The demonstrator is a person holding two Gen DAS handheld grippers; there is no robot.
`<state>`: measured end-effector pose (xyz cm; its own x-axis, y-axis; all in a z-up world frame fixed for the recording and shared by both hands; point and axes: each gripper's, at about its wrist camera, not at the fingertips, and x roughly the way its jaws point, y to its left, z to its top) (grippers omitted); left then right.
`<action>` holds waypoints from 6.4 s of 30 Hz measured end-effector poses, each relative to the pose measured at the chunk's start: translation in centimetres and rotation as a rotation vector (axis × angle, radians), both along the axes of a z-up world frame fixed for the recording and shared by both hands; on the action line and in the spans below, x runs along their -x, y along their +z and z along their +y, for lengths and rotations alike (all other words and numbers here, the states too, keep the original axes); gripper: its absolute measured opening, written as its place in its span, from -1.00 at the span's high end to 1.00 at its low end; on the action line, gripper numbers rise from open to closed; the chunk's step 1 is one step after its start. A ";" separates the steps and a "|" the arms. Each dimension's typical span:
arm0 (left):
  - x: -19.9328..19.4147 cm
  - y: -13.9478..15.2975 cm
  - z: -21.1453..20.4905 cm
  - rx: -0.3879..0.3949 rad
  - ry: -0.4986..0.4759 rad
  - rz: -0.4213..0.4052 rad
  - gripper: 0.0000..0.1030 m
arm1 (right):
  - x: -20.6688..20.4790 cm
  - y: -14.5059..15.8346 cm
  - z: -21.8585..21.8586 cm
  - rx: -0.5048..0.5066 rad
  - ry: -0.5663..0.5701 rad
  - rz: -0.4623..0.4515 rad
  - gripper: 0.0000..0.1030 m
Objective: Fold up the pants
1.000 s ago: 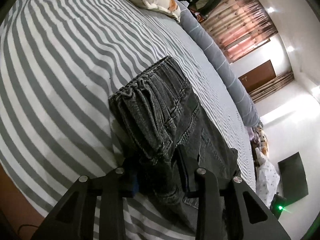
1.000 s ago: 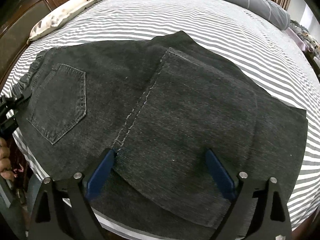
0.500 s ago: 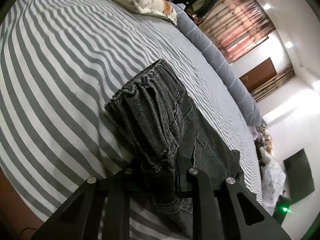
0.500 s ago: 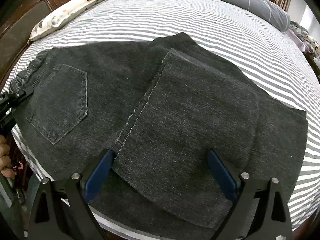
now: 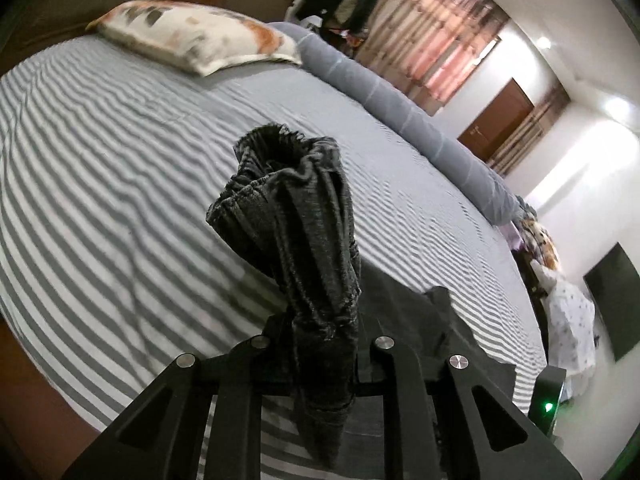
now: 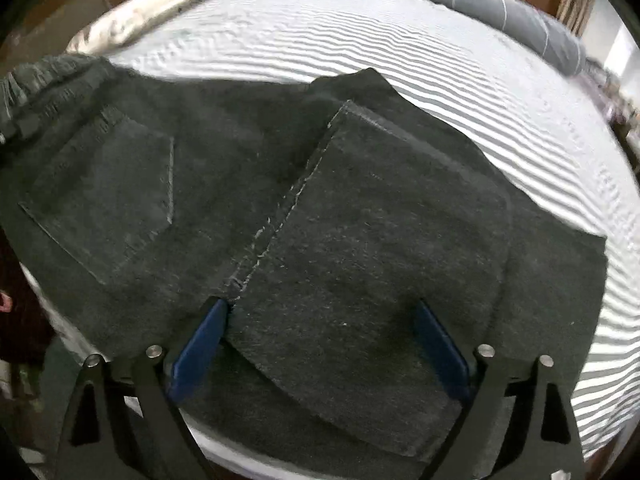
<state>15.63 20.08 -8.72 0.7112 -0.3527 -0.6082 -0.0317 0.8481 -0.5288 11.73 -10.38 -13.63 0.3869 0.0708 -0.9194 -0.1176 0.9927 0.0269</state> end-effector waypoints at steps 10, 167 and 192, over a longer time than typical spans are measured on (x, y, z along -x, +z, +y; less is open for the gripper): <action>-0.1 4.3 -8.1 -0.076 -0.127 -0.050 0.71 | 3.8 4.2 -11.8 -0.389 -0.230 -0.065 -0.70; 2.6 -3.3 -26.1 -0.573 -0.547 0.182 0.00 | 5.6 1.0 -16.9 -0.090 -0.173 0.073 -0.66; -3.7 -4.4 -18.7 -0.096 -0.599 0.297 -0.06 | 3.1 -4.0 -30.5 -0.986 -0.164 0.077 -0.66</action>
<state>19.28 1.40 -13.09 0.2072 -0.5684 -0.7962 0.3260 0.8075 -0.4916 8.63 -40.86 -17.59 0.4019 0.7659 -0.5019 0.0554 0.5267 0.8482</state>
